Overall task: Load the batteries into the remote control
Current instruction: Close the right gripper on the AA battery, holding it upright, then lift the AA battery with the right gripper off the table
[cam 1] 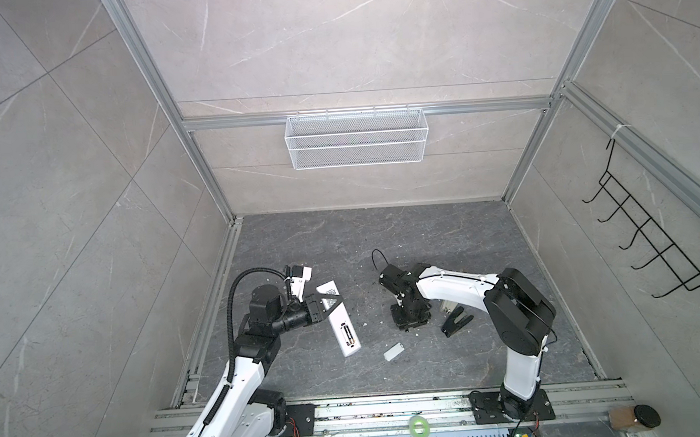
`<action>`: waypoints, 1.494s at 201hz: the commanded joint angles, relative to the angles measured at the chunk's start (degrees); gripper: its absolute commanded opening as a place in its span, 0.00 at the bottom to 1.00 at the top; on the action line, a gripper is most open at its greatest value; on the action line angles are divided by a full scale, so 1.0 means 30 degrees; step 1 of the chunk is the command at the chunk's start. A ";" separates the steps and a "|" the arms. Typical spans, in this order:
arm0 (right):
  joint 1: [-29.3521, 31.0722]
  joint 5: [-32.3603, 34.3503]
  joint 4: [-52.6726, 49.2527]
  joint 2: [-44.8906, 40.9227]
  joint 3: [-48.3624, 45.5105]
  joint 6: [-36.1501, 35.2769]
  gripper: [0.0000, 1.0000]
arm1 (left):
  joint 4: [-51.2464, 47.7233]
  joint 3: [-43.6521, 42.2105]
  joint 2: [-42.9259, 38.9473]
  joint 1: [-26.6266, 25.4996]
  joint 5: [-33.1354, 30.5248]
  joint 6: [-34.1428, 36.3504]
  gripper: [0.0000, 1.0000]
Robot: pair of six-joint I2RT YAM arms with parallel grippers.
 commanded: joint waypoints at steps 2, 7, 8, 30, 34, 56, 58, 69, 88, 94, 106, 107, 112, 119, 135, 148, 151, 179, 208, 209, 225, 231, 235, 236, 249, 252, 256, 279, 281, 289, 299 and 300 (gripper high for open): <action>-0.0139 0.0534 -0.0584 0.0039 0.1372 -0.0101 0.44 | 0.0547 0.0706 -0.0258 -0.0085 0.0104 0.0402 0.00; -0.0139 0.0525 -0.0677 0.0083 0.1621 -0.0095 0.44 | 0.0551 0.0718 -0.0289 -0.0084 0.0098 0.0395 0.00; -0.0139 0.0539 -0.0696 0.0113 0.1663 -0.0099 0.44 | 0.0551 0.0711 -0.0277 -0.0067 0.0094 0.0394 0.00; -0.0205 0.0581 -0.1187 0.0512 0.2825 -0.0201 0.43 | 0.0576 0.0697 -0.0262 -0.0073 0.0171 0.0382 0.00; -0.0241 0.0616 -0.1258 0.0577 0.2986 -0.0218 0.43 | 0.0593 0.0696 -0.0253 -0.0092 0.0197 0.0382 0.00; -0.0416 0.0914 -0.1652 0.0826 0.3482 -0.0136 0.42 | 0.0665 0.0694 -0.0277 -0.0098 0.0210 0.0314 0.00; -0.0428 0.0959 -0.1689 0.0820 0.3505 -0.0133 0.42 | 0.0689 0.0679 -0.0269 -0.0084 0.0222 0.0308 0.00; -0.0518 0.1137 -0.1826 0.0833 0.3580 -0.0076 0.41 | 0.0791 0.0696 -0.0256 -0.0080 0.0253 0.0253 0.00; -0.0666 0.1097 -0.2054 0.0850 0.3574 -0.0073 0.42 | 0.0906 0.0699 -0.0178 -0.0104 0.0302 0.0197 0.00; -0.0690 0.1039 -0.2137 0.0876 0.3534 -0.0068 0.42 | 0.0971 0.0673 -0.0139 -0.0067 0.0295 0.0162 0.00; -0.0680 0.0881 -0.2206 0.0974 0.3456 -0.0101 0.41 | 0.1046 0.0663 -0.0087 -0.0096 0.0323 0.0146 0.00; -0.0688 0.0879 -0.2207 0.0984 0.3460 -0.0101 0.42 | 0.1062 0.0669 -0.0088 -0.0088 0.0324 0.0138 0.00; -0.0696 0.0808 -0.2252 0.1046 0.3385 -0.0128 0.42 | 0.1063 0.0666 -0.0085 -0.0083 0.0325 0.0119 0.00; -0.0696 0.0760 -0.2296 0.1121 0.3350 -0.0148 0.41 | 0.1078 0.0647 -0.0061 -0.0081 0.0334 0.0121 0.00; -0.0740 0.0494 -0.2182 0.1305 0.3144 -0.0099 0.42 | 0.1021 0.0642 -0.0146 -0.0063 0.0290 0.0153 0.00; -0.0725 0.0299 -0.2122 0.1489 0.3026 -0.0084 0.42 | 0.0906 0.0684 -0.0255 -0.0079 0.0207 0.0215 0.00; -0.0729 0.0291 -0.2106 0.1531 0.2984 -0.0060 0.42 | 0.0863 0.0702 -0.0286 -0.0076 0.0225 0.0232 0.00; -0.0754 0.0203 -0.1836 0.1682 0.2582 0.0038 0.45 | 0.0695 0.0662 -0.0437 -0.0072 0.0172 0.0306 0.00; -0.0792 -0.0042 -0.1633 0.1893 0.2331 0.0046 0.48 | 0.0668 0.0604 -0.0486 -0.0093 0.0130 0.0343 0.00; -0.0803 -0.0052 -0.1628 0.1897 0.2311 0.0045 0.48 | 0.0668 0.0625 -0.0493 -0.0086 0.0125 0.0339 0.00; -0.0813 -0.0109 -0.1514 0.2046 0.2213 0.0005 0.48 | 0.0683 0.0590 -0.0500 -0.0072 0.0132 0.0339 0.00; -0.0813 -0.0141 -0.1487 0.2113 0.2204 -0.0014 0.47 | 0.0668 0.0605 -0.0533 -0.0091 0.0106 0.0336 0.00; -0.0821 -0.0149 -0.1484 0.2132 0.2176 0.0004 0.46 | 0.0683 0.0582 -0.0530 -0.0075 0.0093 0.0335 0.00; -0.0832 -0.0134 -0.1480 0.2134 0.2175 -0.0005 0.46 | 0.0675 0.0585 -0.0529 -0.0077 0.0091 0.0335 0.00; -0.0865 -0.0123 -0.1408 0.2249 0.2166 -0.0035 0.43 | 0.0668 0.0531 -0.0548 -0.0072 0.0093 0.0339 0.00; -0.0871 -0.0113 -0.1391 0.2278 0.2129 -0.0043 0.43 | 0.0668 0.0536 -0.0543 -0.0057 0.0064 0.0336 0.00; -0.0872 -0.0118 -0.1409 0.2304 0.2119 -0.0055 0.41 | 0.0683 0.0542 -0.0530 -0.0085 0.0072 0.0346 0.00; -0.0930 -0.0030 -0.1392 0.2456 0.2088 -0.0124 0.35 | 0.0674 0.0555 -0.0559 -0.0065 0.0090 0.0335 0.00; -0.0930 -0.0010 -0.1396 0.2457 0.2087 -0.0130 0.35 | 0.0677 0.0542 -0.0559 -0.0083 0.0082 0.0335 0.00; -0.0930 0.0020 -0.1411 0.2509 0.2087 -0.0159 0.33 | 0.0690 0.0551 -0.0531 -0.0072 0.0061 0.0335 0.00; -0.0909 0.0022 -0.1388 0.2560 0.2057 -0.0181 0.32 | 0.0696 0.0545 -0.0553 -0.0061 0.0061 0.0335 0.00; -0.0920 0.0039 -0.1388 0.2568 0.2057 -0.0186 0.32 | 0.0682 0.0537 -0.0541 -0.0056 0.0060 0.0335 0.00</action>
